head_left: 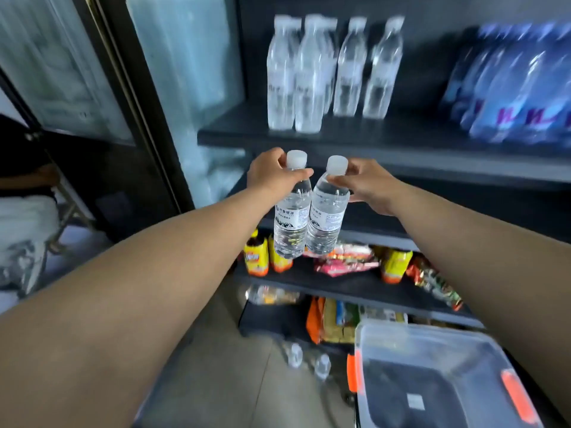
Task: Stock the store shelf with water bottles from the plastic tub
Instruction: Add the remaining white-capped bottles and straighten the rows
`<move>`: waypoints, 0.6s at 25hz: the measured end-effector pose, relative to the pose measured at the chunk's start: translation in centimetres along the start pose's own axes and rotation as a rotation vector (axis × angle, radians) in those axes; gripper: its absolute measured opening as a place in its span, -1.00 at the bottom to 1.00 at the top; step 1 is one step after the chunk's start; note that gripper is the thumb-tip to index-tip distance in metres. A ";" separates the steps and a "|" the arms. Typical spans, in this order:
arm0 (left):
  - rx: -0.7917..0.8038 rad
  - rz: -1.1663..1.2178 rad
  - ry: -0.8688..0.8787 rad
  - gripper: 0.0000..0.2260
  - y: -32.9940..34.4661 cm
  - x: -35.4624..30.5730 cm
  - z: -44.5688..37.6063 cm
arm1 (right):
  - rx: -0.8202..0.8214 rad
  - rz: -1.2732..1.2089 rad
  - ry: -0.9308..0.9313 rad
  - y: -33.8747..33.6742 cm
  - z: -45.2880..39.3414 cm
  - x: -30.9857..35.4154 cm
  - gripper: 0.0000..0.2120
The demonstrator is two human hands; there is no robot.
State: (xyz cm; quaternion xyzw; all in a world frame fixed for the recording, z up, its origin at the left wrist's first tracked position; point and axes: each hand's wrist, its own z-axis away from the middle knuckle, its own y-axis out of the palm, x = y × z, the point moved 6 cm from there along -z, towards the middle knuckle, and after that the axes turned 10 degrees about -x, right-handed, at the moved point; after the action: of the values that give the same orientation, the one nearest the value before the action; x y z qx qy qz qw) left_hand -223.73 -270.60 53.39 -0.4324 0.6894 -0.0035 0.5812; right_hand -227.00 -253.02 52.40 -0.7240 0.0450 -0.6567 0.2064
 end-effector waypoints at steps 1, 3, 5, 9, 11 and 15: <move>-0.006 0.032 0.025 -0.62 -1.1 -3.3 -0.9 | -0.003 0.011 -0.031 -2.0 0.1 3.1 -0.73; -0.003 0.115 0.056 -0.66 -2.6 -9.1 -2.4 | -0.038 0.008 -0.082 -5.9 0.1 8.5 -0.73; -0.016 0.179 0.077 -0.70 -3.4 -13.5 -3.8 | -0.087 -0.001 -0.117 -9.2 -0.2 12.3 -0.76; -0.047 0.247 0.103 -0.76 -2.7 -20.7 -6.4 | -0.145 -0.003 -0.172 -14.9 -2.3 16.9 -0.79; -0.058 0.233 0.110 -0.74 -1.1 -22.6 -7.8 | -0.148 -0.010 -0.184 -16.9 -4.2 17.6 -0.78; -0.062 0.235 0.072 -0.70 3.5 -22.8 -11.9 | -0.164 -0.011 -0.152 -19.4 -9.9 15.8 -0.73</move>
State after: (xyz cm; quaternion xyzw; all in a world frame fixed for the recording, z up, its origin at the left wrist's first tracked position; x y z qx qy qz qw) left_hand -236.50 -260.61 73.62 -0.3661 0.7555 0.0704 0.5387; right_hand -238.51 -243.08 74.55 -0.7864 0.0786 -0.5951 0.1457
